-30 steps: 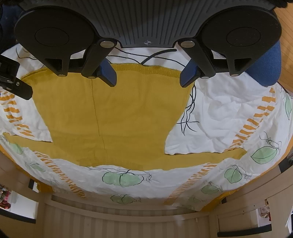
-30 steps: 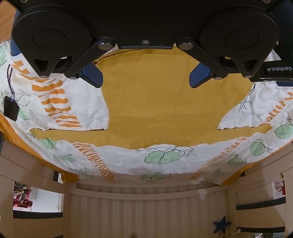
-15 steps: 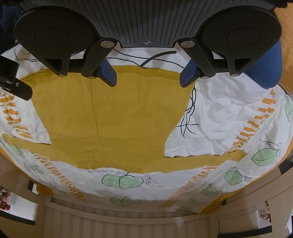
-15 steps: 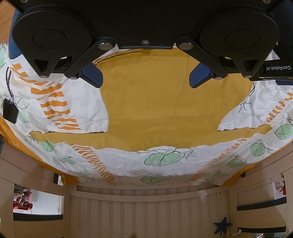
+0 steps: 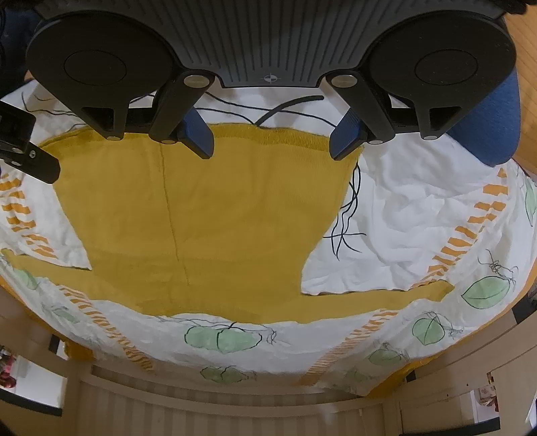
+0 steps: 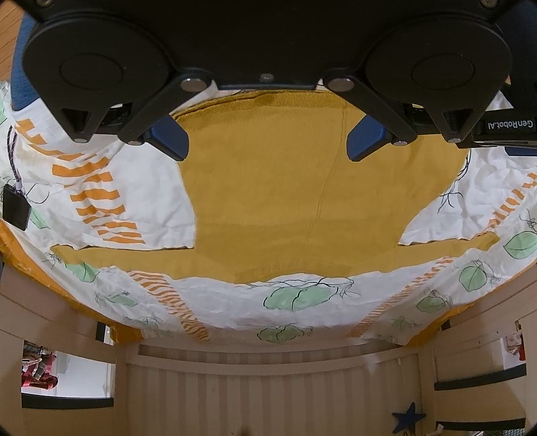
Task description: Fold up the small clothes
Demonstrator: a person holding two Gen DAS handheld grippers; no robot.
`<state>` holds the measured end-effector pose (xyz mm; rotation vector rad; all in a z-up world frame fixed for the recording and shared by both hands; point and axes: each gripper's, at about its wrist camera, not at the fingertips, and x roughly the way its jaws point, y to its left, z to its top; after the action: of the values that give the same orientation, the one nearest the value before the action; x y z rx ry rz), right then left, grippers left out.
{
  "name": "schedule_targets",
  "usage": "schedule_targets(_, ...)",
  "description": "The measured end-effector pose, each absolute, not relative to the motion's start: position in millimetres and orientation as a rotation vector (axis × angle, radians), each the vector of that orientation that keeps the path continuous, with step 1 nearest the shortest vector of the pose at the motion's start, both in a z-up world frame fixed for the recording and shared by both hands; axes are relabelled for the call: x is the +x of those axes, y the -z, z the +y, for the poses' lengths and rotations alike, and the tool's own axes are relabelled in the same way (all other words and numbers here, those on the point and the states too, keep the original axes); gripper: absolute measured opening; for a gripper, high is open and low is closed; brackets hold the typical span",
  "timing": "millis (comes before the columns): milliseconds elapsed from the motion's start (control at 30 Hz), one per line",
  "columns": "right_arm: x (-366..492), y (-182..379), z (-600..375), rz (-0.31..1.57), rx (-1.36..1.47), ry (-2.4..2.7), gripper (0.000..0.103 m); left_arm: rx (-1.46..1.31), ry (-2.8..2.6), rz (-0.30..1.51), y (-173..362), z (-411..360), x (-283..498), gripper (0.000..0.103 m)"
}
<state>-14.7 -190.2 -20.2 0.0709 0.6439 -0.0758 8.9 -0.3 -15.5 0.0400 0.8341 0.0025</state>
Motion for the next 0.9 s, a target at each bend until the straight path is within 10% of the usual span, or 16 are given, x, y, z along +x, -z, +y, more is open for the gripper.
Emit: schedule_targets(900,50.1,45.4,-220.0,0.798,0.200,0.000,0.100,0.022,0.064,0.900,29.3,-4.2,73.4,0.075)
